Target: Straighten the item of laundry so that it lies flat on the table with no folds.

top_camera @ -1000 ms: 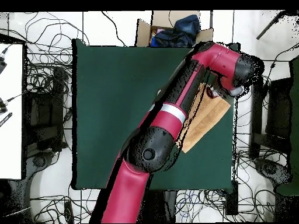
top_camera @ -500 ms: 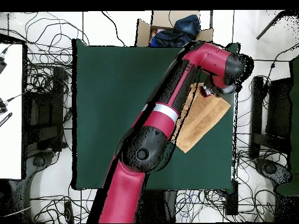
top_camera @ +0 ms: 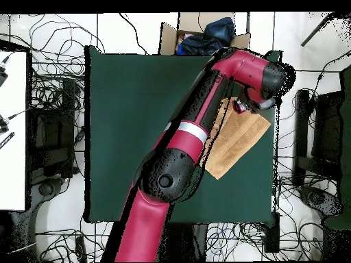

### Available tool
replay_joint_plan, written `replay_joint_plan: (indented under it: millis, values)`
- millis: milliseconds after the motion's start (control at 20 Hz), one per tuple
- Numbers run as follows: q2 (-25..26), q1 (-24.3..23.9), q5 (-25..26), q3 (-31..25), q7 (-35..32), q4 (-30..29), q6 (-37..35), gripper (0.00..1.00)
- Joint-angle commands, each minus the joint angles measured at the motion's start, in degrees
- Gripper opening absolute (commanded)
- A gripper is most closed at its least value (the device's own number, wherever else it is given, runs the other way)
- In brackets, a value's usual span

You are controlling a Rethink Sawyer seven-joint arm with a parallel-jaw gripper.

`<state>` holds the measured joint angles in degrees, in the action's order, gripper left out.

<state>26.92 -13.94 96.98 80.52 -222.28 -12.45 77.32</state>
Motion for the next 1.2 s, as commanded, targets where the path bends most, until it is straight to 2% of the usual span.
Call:
replay_joint_plan:
  millis: [50, 450, 750, 1000, 1200]
  values:
    - [2.01, 2.49, -4.2, -0.52, -13.28, 1.9, 0.07, 0.0]
    - [0.48, 4.69, -5.39, -0.73, -17.13, 0.86, 3.63, 0.0]
    - [-0.95, 7.46, -6.09, -1.28, -18.29, -3.65, 9.06, 0.0]
    - [0.11, 8.54, -5.26, -0.44, -21.57, -4.76, 15.14, 0.0]
    - [1.27, 7.98, -3.96, 0.84, -22.15, -4.02, 15.89, 0.0]
